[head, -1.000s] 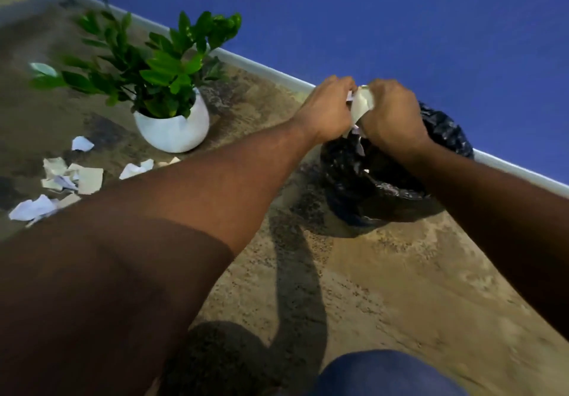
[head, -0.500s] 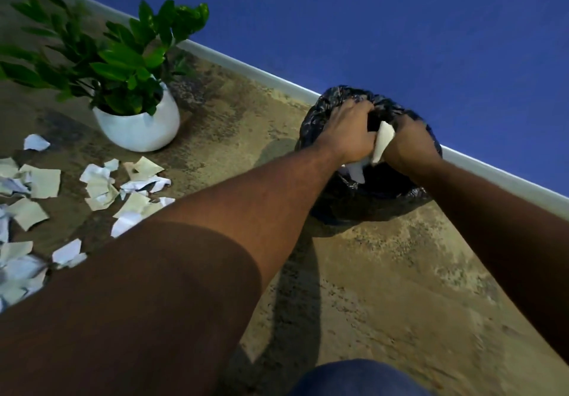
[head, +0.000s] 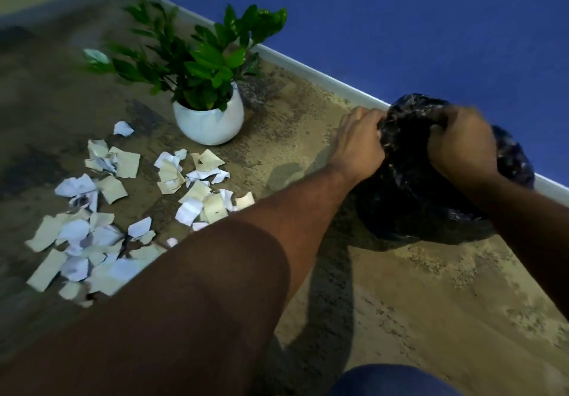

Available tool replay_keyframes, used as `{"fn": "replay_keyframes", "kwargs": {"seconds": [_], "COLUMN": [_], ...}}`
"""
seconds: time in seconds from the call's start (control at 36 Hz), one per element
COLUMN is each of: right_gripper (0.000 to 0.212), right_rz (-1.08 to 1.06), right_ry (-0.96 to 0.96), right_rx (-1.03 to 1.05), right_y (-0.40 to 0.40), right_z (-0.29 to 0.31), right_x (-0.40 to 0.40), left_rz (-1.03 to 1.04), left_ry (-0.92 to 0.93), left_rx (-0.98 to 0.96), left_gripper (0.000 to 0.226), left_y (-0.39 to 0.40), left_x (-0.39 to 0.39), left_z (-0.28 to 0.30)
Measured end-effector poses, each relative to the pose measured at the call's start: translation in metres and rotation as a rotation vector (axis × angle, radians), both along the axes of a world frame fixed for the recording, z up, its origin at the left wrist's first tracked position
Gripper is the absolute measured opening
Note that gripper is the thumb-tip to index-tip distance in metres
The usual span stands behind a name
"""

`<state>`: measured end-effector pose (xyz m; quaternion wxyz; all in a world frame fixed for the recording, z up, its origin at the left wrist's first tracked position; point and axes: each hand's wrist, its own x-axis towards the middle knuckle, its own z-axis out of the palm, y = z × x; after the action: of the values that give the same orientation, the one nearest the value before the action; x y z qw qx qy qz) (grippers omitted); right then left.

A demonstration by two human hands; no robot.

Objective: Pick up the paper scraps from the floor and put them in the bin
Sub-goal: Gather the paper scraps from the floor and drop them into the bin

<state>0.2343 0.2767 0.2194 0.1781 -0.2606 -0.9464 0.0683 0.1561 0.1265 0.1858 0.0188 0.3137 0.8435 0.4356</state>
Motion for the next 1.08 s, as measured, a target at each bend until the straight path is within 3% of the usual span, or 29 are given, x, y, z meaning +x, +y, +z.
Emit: {"fn": "replay_keyframes", "kwargs": {"seconds": [0.22,0.33,0.5,0.69,0.83,0.97,1.08], "right_gripper": [0.021,0.023,0.042,0.057,0.064,0.114,0.123], "right_rz": [0.295,0.369,0.416,0.406,0.417,0.343,0.387], "right_ry": [0.123,-0.011,-0.324,-0.708,-0.708,-0.698,-0.701], "right_rx": [0.103,-0.009,-0.175,-0.379,-0.501,-0.540,-0.425], "right_y": [-0.106,-0.157,-0.205,-0.236,-0.254,-0.274,-0.289], "right_z": [-0.033,-0.068,-0.113,-0.155,-0.177,-0.197,-0.208], "right_x": [-0.064,-0.087,-0.100,-0.106,-0.110,-0.117,-0.124], "left_rz": [0.150,0.205,0.269,0.248,0.198,0.128,0.110], "left_ry": [-0.044,-0.114,-0.180,-0.345,-0.383,-0.360,-0.364], "left_rx": [-0.162,-0.279,-0.515,-0.743,-0.848,-0.989,-1.008], "left_gripper": [0.039,0.043,0.054,0.099,0.117,0.143,0.142], "left_y": [-0.093,-0.144,-0.204,-0.260,-0.275,-0.282,-0.285], "left_x": [-0.035,-0.052,-0.062,-0.073,-0.081,-0.092,-0.102], "left_z": [-0.056,-0.084,-0.114,-0.149,-0.163,-0.170,-0.172]}}
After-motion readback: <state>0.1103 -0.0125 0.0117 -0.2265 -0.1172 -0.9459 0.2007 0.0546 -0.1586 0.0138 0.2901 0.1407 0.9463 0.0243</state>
